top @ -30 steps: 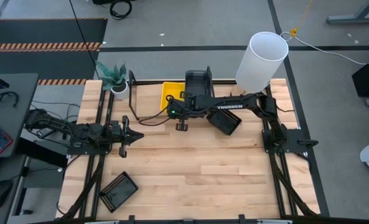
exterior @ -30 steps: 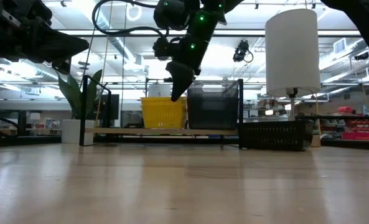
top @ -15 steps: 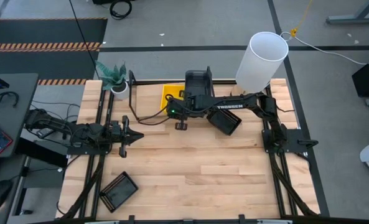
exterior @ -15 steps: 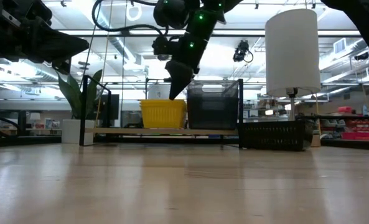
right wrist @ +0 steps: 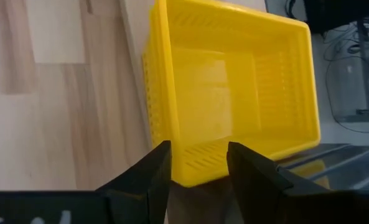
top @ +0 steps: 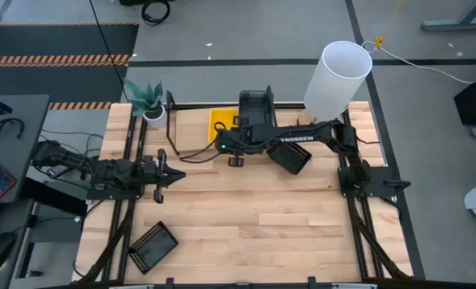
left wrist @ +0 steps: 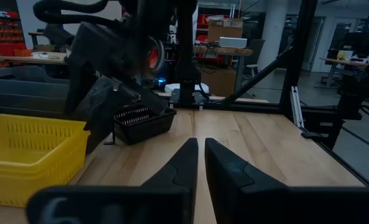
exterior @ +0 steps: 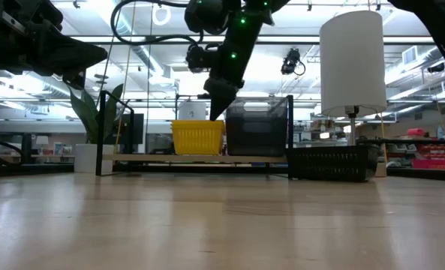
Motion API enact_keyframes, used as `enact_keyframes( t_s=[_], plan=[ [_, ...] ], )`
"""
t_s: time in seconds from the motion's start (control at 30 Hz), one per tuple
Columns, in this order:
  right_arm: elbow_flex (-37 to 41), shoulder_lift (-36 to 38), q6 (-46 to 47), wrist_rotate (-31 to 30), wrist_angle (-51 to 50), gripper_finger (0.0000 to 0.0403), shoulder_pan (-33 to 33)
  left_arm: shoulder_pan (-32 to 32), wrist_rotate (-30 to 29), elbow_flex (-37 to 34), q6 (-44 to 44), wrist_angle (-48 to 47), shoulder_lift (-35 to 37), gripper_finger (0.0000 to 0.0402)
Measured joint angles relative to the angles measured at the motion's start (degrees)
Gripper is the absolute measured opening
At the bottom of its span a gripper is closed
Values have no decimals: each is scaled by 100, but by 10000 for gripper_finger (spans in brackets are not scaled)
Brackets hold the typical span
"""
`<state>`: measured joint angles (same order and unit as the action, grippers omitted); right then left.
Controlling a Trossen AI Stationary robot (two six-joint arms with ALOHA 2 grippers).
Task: Stack baskets on shelf by color
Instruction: Stack the bottom black bin on top of the black bins
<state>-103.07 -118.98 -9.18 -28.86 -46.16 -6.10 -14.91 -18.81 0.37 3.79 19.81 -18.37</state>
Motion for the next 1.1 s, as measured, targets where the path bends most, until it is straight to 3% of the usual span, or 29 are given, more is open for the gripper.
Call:
enact_keyframes(
  t_s=[0.33, 0.57, 0.7, 0.8, 1.1],
  plan=[
    [-514, 2, 30, -8, -244, 160, 259, 1, 1, 1, 0, 2, 0, 32],
    [-901, 24, 679, 251, -1673, 158, 553, 1, 0, 0, 0, 1, 1, 38],
    [-534, 168, 1329, 566, -2248, 158, 679, -1, 0, 0, 2, 0, 2, 32],
    [-55, 439, 1575, 624, -2111, 158, 900, 0, 0, 0, 0, 0, 0, 28],
    [2091, 1961, 1889, 543, -233, 158, 1583, -1, 0, 1, 1, -4, 1, 38]
  ],
)
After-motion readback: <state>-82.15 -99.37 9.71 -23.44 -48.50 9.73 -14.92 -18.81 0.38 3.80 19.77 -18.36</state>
